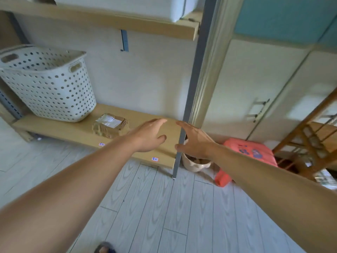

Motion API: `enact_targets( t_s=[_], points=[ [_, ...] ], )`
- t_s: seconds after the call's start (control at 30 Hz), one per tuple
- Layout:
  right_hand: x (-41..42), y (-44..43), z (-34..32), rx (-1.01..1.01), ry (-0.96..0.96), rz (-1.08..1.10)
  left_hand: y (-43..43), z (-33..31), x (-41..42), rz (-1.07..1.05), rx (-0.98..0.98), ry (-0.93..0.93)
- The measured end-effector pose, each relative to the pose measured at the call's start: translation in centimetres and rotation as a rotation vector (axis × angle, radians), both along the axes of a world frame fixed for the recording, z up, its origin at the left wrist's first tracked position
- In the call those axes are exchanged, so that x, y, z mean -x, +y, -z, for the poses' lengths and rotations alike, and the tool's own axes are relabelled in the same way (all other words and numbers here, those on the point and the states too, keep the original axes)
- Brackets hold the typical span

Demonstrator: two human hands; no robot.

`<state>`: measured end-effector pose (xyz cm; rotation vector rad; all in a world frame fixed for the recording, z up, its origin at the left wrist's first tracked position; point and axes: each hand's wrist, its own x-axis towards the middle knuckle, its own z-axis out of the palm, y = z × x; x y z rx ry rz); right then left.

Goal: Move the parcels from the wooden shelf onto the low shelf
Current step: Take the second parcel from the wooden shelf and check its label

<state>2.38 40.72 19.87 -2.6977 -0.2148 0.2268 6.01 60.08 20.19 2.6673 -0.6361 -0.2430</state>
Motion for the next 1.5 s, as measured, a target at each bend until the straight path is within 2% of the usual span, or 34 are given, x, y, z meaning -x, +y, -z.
enact_targets(
  t_s=[0.23, 0.33, 0.47, 0.7, 0.9, 1.07, 1.2, 1.37, 1.43, 1.5],
  points=[
    [7.6, -9.7, -2.2, -0.003, -0.052, 0.194, -10.7, -1.1, 4.8, 0.120, 0.102, 0.007],
    [11.1, -15.3, -1.2, -0.032, -0.046, 0.297, -16.9, 0.6, 6.9, 0.195, 0.087, 0.048],
    [15.1, -25.1, 1.0, -0.061, -0.017, 0.478, -27.1, 2.4, 8.5, 0.307, -0.005, 0.012],
    [20.9, -43.1, 7.3, -0.139, 0.028, 0.796, -48.8, 9.4, 12.5, 0.459, 0.068, 0.236],
    [21.5, -54.4, 12.0, -0.231, 0.008, 0.938, -61.5, 14.2, 15.2, 0.479, 0.111, 0.349],
    [19.0, -61.2, 17.6, -0.259, 0.073, 0.972, -68.0, 17.6, 13.3, 0.372, 0.135, 0.397],
    [15.4, -66.2, 22.8, -0.157, 0.127, 0.992, -71.1, 20.3, 10.9, 0.294, 0.129, 0.431],
    [10.6, -70.5, 27.9, -0.077, 0.239, 1.044, -73.0, 23.7, 8.8, 0.202, 0.074, 0.478],
    [9.8, -71.6, 29.3, -0.095, 0.283, 1.059, -73.3, 24.6, 8.6, 0.181, 0.053, 0.498],
    [10.2, -71.9, 30.0, -0.141, 0.243, 1.063, -73.1, 25.3, 8.4, 0.159, 0.041, 0.531]
  ],
)
